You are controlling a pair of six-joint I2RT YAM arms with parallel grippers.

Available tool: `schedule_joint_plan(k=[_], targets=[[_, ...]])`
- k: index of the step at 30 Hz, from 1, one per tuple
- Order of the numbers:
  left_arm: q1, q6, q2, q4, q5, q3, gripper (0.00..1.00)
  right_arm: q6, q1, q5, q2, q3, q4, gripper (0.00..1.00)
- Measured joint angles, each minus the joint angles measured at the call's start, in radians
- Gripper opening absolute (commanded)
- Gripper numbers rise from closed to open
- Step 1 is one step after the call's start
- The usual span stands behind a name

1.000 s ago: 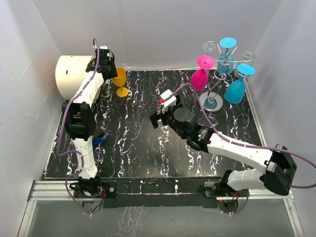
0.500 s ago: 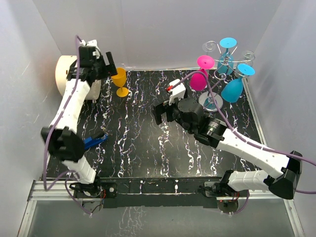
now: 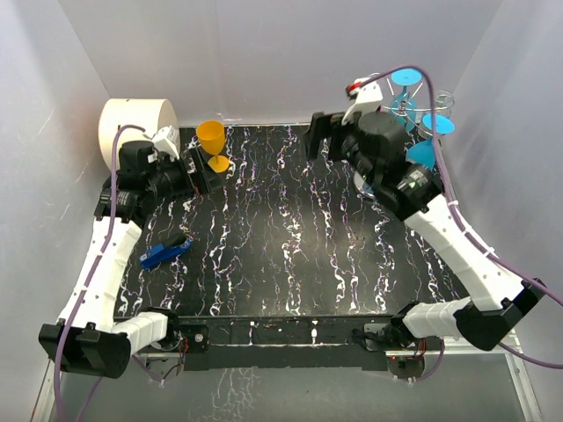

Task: Take the wine glass off the wine glass rack

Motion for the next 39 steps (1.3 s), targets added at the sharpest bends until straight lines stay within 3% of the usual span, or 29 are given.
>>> schedule_joint_plan(k=[7,12,20,30,39], targets=[[-0.001,-0.107,-0.109,0.064,0.129,-0.188,0.99,0.115,-0.236,-0.109,0.04,0.076,-0.027,0.98],[-0.011,-0.157,-0.101,0.122,0.184,-0.206,0.99,0.223,-0.369,-0.165,0.041,0.098,-0.04,0.98],[-0.026,-0.169,-0.088,0.144,0.21,-0.206,0.99,0.312,-0.565,-0.307,0.092,0.219,-0.087,0.84],[-0.029,-0.171,-0.091,0.138,0.21,-0.206,0.99,0.288,-0.638,-0.439,0.257,0.325,-0.203,0.71],[-0.033,-0.173,-0.094,0.135,0.21,-0.206,0.99,0.27,-0.658,-0.479,0.294,0.326,-0.237,0.62]])
